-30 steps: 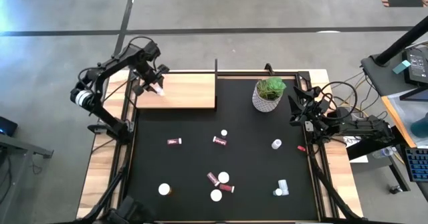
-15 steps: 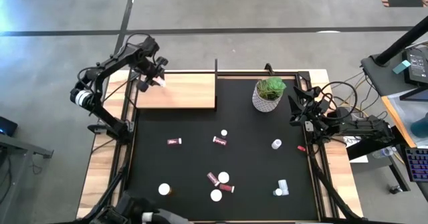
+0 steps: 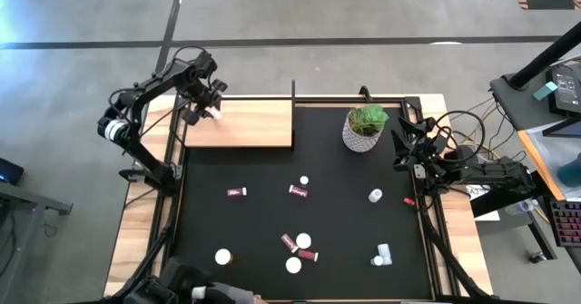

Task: Pick and place medicine bottles onto shelf by color
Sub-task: Put the top white pill bottle on the shelf

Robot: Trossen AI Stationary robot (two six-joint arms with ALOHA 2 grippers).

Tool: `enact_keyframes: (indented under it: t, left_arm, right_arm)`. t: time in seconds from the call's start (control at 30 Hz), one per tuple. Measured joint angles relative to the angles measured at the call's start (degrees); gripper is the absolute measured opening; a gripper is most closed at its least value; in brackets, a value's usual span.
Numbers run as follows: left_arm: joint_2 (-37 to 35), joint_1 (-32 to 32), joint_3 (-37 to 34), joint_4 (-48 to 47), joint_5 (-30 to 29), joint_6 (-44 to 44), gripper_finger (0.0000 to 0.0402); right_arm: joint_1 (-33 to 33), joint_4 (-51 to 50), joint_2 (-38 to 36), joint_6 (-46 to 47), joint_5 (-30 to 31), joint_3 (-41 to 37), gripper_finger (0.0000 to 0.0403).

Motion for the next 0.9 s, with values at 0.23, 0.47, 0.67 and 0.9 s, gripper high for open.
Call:
enact_keyframes:
  t: [0.23,0.47,0.67,0.9]
  left_arm:
    - [1.40,0.22,0.20,0.23,1.95,-0.04,0.0129]
    - [0.82,0.40,-0.06,1.14,-1.41,0.03,0.0138]
    - [0.75,0.74,-0.11,1.25,2.67,-0.06,0.0146]
    - [0.77,0.74,1.29,1.33,13.57,-1.66,0.0148]
  right_arm:
    - [0.00,0.00,0.00,0.00,0.00,0.01,0.0215]
    - [0.00,0.00,0.00,0.00,-0.02,0.00,0.0215]
    - [0.00,0.00,0.00,0.00,-0.02,0.02,0.0215]
    - [0.00,0.00,0.00,0.00,-0.01,0.02,0.0215]
